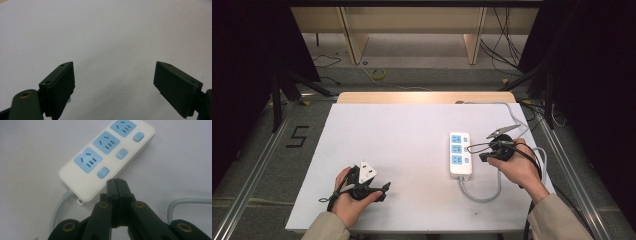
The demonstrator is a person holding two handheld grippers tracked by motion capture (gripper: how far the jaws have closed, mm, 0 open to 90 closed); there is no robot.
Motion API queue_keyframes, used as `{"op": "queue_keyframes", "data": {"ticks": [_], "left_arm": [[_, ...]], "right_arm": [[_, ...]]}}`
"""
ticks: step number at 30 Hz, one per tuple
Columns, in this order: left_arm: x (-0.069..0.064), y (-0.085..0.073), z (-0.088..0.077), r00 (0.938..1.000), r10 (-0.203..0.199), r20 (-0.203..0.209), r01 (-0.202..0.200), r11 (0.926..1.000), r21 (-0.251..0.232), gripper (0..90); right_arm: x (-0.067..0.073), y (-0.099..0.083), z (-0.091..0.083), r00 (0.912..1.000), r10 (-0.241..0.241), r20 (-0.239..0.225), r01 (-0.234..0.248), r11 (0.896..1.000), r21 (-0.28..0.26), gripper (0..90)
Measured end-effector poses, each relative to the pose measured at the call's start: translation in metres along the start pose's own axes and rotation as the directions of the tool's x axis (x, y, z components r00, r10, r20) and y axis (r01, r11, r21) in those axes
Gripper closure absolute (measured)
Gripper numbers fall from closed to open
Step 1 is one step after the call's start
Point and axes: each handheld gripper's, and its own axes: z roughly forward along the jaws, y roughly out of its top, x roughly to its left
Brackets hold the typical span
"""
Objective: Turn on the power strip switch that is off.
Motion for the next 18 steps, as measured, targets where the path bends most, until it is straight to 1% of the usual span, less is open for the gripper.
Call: {"op": "queue_keyframes", "data": {"ticks": [8,18], "left_arm": [[0.000,0.000,0.000,1.0000,0.001,0.000,-0.001,1.0000,0.000,17.1],[0.000,0.000,0.000,1.0000,0.001,-0.001,-0.001,1.0000,-0.001,17.1]], "right_arm": [[-0.003,0.004,0.003,1.0000,0.007,0.001,-0.007,1.000,0.010,90.0],[-0.006,0.012,0.004,1.0000,0.003,0.007,-0.003,1.000,0.014,90.0]]}}
